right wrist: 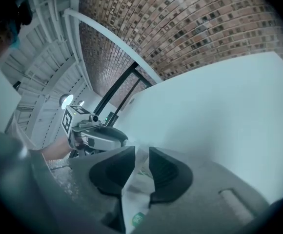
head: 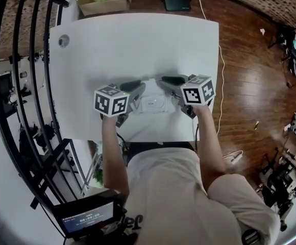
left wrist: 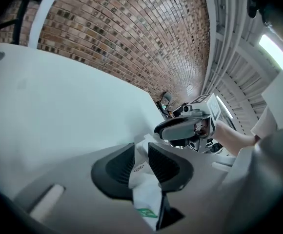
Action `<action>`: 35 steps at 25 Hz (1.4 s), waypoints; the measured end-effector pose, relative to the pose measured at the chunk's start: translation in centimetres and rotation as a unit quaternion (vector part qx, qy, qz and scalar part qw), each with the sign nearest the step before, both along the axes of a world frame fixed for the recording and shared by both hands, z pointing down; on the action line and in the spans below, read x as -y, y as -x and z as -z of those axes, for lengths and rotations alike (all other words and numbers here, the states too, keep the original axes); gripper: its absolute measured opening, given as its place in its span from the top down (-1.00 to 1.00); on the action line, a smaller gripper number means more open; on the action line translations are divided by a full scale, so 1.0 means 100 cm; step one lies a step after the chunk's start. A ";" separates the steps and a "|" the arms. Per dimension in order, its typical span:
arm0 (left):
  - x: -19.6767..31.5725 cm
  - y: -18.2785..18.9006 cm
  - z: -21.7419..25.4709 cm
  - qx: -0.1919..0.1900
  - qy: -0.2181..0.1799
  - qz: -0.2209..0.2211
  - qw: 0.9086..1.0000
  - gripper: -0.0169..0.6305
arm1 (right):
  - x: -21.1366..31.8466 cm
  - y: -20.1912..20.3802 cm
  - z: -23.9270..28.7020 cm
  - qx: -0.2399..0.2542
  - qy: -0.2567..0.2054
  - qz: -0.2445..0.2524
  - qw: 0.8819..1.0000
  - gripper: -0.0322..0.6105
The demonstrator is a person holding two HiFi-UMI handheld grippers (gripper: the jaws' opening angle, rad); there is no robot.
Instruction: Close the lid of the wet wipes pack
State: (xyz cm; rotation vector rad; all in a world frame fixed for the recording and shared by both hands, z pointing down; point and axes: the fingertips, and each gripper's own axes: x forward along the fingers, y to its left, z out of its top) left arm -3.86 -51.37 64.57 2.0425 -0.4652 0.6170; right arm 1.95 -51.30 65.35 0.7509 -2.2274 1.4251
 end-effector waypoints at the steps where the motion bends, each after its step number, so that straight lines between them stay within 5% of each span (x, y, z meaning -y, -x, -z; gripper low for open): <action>1: -0.001 -0.001 0.001 -0.002 0.000 -0.003 1.000 0.62 | -0.001 -0.001 -0.002 -0.003 0.004 0.001 1.000 0.66; 8: 0.001 -0.001 0.019 -0.024 -0.031 0.000 0.999 0.69 | -0.002 0.006 0.014 0.028 -0.009 -0.005 1.000 0.66; 16: -0.031 -0.012 0.058 -0.033 -0.094 -0.068 0.993 0.56 | -0.017 0.009 0.067 0.030 -0.111 0.076 0.991 0.77; 26: -0.098 -0.011 0.059 0.049 -0.125 -0.155 0.979 0.49 | -0.092 0.018 0.062 -0.024 -0.118 0.214 0.969 0.76; 35: -0.095 -0.005 0.025 0.119 -0.143 -0.095 0.978 0.82 | -0.096 0.038 0.025 -0.099 -0.135 0.212 0.963 0.81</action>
